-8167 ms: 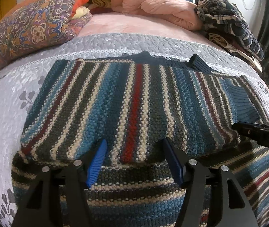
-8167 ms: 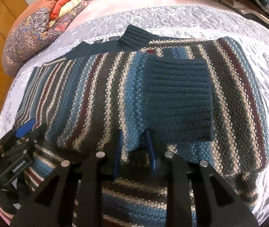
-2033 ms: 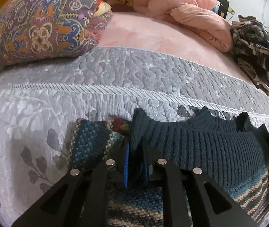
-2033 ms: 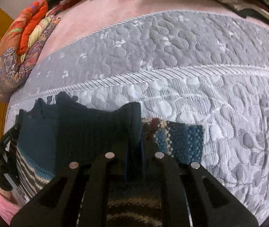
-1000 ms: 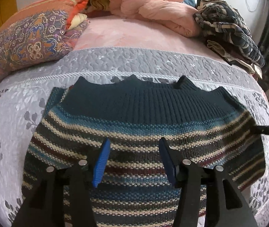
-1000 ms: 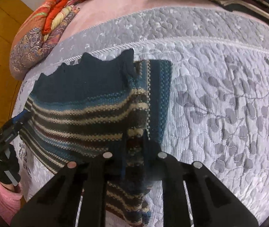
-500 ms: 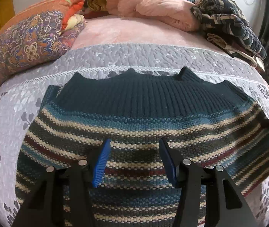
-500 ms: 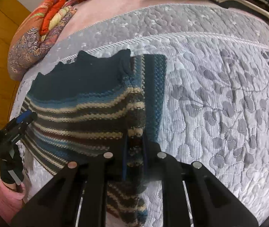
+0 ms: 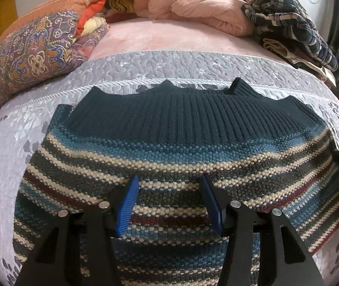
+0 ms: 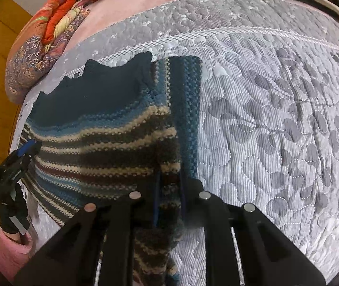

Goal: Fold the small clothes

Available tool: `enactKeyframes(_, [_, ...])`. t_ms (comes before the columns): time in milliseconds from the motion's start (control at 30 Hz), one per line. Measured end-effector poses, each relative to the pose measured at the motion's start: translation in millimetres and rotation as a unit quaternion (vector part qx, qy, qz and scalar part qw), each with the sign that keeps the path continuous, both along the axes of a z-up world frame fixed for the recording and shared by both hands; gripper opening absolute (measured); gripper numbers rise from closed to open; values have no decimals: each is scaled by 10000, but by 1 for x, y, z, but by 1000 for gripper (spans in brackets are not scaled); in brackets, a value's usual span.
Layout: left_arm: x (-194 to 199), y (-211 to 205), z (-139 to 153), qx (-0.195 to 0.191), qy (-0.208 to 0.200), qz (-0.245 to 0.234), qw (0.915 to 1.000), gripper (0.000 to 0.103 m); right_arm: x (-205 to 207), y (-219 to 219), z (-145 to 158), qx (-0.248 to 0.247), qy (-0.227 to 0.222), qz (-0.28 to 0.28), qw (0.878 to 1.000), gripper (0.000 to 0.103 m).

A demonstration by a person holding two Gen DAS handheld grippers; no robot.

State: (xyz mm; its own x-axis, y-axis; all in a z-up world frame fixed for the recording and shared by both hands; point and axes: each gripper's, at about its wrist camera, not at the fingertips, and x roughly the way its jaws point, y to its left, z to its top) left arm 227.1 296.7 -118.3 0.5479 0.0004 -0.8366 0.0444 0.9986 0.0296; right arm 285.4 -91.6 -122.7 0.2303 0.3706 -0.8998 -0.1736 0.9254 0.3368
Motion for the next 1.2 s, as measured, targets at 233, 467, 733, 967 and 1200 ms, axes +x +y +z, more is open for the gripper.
enactKeyframes(233, [0, 0, -1, -10, -1, 20, 10000, 55, 0, 3, -3, -63, -7, -4, 10000, 15])
enactKeyframes(467, [1, 0, -2, -2, -3, 17, 10000, 55, 1, 4, -6, -87, -11, -20, 10000, 16])
enactKeyframes(733, [3, 0, -3, -34, -31, 42, 10000, 56, 2, 6, -7, -131, -7, -19, 9999, 15])
enactKeyframes(967, [4, 1, -5, -27, -17, 54, 10000, 56, 2, 5, -4, -145, -29, -76, 9999, 21])
enactKeyframes(1200, [3, 0, -5, -22, -25, 49, 10000, 56, -18, -13, 12, 165, -106, -265, 9995, 65])
